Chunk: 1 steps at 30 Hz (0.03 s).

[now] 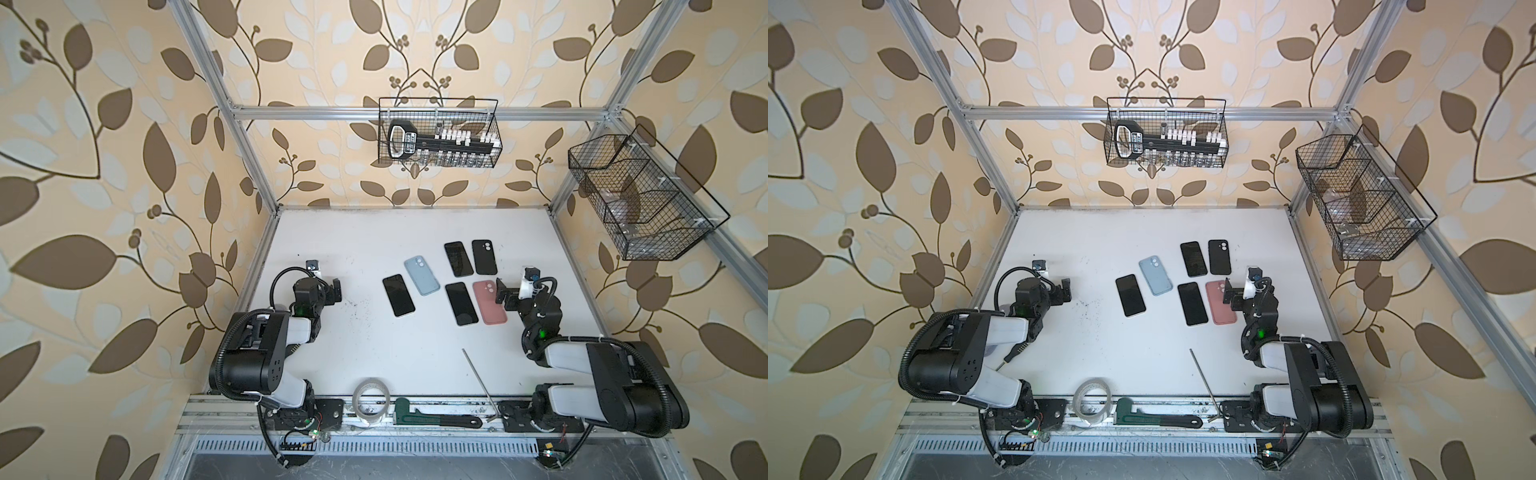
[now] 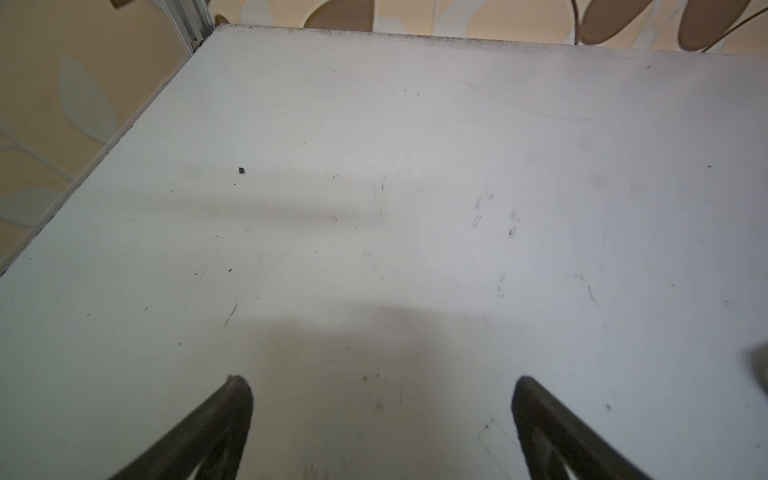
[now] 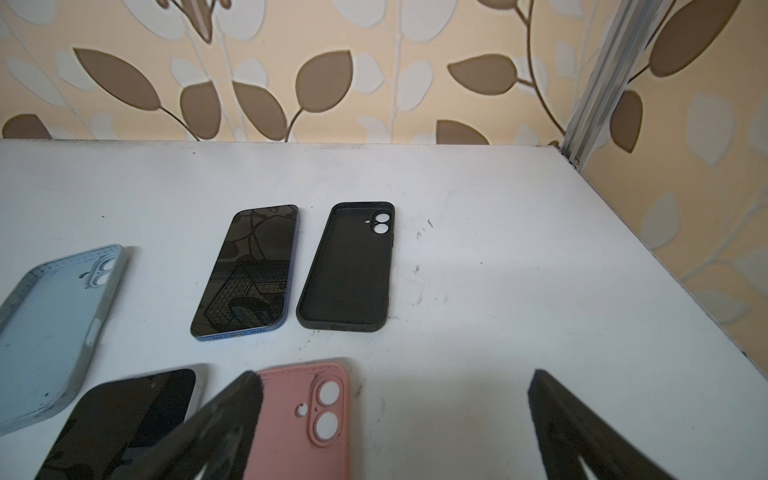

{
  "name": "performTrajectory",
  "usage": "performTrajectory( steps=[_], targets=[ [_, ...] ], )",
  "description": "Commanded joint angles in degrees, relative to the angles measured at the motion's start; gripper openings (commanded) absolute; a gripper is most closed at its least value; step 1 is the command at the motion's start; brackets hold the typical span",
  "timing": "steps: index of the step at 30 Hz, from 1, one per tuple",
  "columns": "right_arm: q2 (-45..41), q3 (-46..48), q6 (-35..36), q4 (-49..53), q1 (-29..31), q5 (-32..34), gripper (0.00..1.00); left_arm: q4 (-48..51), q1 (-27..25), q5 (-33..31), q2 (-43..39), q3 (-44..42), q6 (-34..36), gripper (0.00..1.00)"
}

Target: Take the phone out of the phone case

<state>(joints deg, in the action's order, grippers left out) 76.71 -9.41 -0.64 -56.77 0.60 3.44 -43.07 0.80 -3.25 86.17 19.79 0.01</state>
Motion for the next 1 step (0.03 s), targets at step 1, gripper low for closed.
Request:
performTrajectory(
  steps=[1],
  targets=[
    [0.1,-0.6,-0.1,-1.4,0.5,2.4,1.00,-1.0,0.0,-0.8,-0.8,1.3,0.2,0.99]
  ],
)
